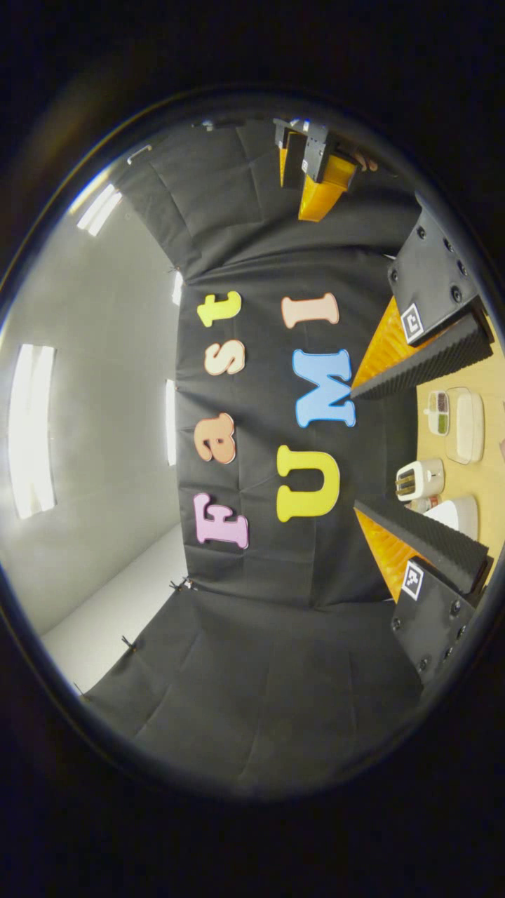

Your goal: Close the left gripper, press the button to open the rice cooker; take a wooden spoon from the chopstick holder with the right hand, scoop a spoonful of rice and pour it into the rice cooker, then put the wooden spoon back into the chopstick holder.

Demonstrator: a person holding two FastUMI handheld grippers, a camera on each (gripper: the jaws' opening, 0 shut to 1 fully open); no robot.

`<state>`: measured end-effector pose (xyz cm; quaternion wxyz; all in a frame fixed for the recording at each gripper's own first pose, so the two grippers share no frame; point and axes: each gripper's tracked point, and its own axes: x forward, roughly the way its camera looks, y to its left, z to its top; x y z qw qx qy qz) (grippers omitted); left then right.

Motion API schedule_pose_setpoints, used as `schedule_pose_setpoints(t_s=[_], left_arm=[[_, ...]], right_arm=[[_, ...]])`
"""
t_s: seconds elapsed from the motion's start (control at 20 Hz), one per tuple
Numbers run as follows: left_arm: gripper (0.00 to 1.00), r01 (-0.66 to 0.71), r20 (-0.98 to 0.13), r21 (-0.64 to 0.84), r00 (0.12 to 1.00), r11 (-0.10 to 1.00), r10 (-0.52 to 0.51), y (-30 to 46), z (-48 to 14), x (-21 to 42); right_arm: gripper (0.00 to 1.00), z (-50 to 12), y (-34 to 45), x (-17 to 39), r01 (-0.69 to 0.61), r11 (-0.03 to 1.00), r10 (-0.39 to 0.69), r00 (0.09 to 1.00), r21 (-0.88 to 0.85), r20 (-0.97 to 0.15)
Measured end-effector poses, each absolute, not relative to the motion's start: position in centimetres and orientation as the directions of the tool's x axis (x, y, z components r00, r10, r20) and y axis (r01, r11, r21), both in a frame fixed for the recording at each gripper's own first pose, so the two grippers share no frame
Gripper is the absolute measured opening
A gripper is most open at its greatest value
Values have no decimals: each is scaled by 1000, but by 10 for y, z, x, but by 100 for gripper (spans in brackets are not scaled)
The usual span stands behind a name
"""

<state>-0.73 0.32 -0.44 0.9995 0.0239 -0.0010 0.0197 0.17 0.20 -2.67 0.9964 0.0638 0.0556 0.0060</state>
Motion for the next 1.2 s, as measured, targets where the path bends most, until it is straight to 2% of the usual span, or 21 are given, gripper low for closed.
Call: schedule_pose_setpoints(t_s=[0.05, 0.15, 0.2, 0.25, 0.3, 0.35, 0.5, 0.55, 0.6, 0.7, 0.9, 0.95, 1.05, 1.1, 1.15, 1.2], left_arm=[[99, -43, 5, 49, 999, 998, 43, 3, -3, -8], [92, -52, 2, 54, 999, 997, 52, 3, -5, -9], [100, -57, -6, 54, 998, 997, 57, 3, -7, -9], [100, -63, -14, 53, 998, 997, 63, 2, -13, -12], [93, -71, -23, 51, 997, 996, 72, 2, -16, -13], [100, -81, -29, 49, 996, 996, 82, 4, -20, -11], [96, -126, -45, 67, 991, 990, 130, 16, -34, -9], [92, -145, -58, 84, 987, 986, 150, 24, -42, -6], [93, -159, -61, 99, 984, 982, 166, 31, -48, -3], [87, -183, -59, 124, 980, 975, 192, 48, -59, 7], [53, -218, -129, 127, 964, 968, 234, 98, -111, 49], [36, -244, -156, 127, 952, 961, 263, 119, -130, 61], [19, -288, -226, 126, 924, 949, 310, 159, -166, 84], [17, -285, -268, 112, 914, 952, 306, 171, -187, 95], [10, -279, -314, 93, 903, 956, 294, 184, -208, 107], [10, -271, -362, 72, 889, 960, 278, 194, -233, 118]], right_arm=[[95, -31, -1, 4, -12, 991, 27, 993, 133, -117], [95, -35, -1, 5, -30, 992, 45, 991, 119, -126], [95, -37, 0, 4, -39, 992, 55, 990, 121, -128], [95, -38, 3, 3, -53, 991, 69, 989, 127, -129], [95, -39, 5, 3, -63, 989, 80, 988, 132, -131], [95, -43, 6, 3, -75, 988, 93, 987, 132, -133], [95, -51, 14, 5, -117, 982, 137, 982, 148, -130], [95, -55, 16, 6, -120, 979, 143, 981, 162, -135], [95, -61, 23, 6, -133, 975, 160, 975, 177, -152], [95, -66, 33, 7, -142, 974, 173, 970, 178, -169], [95, -65, 44, 22, -42, 988, 69, 981, 152, -180], [95, -61, 59, 23, -35, 986, 64, 983, 165, -171], [95, -55, 77, 29, -10, 989, 34, 986, 147, -161], [95, -56, 84, 32, 6, 992, 16, 986, 130, -167], [95, -57, 94, 33, 15, 993, 6, 984, 117, -177], [95, -56, 103, 33, 26, 994, -6, 984, 109, -180]])
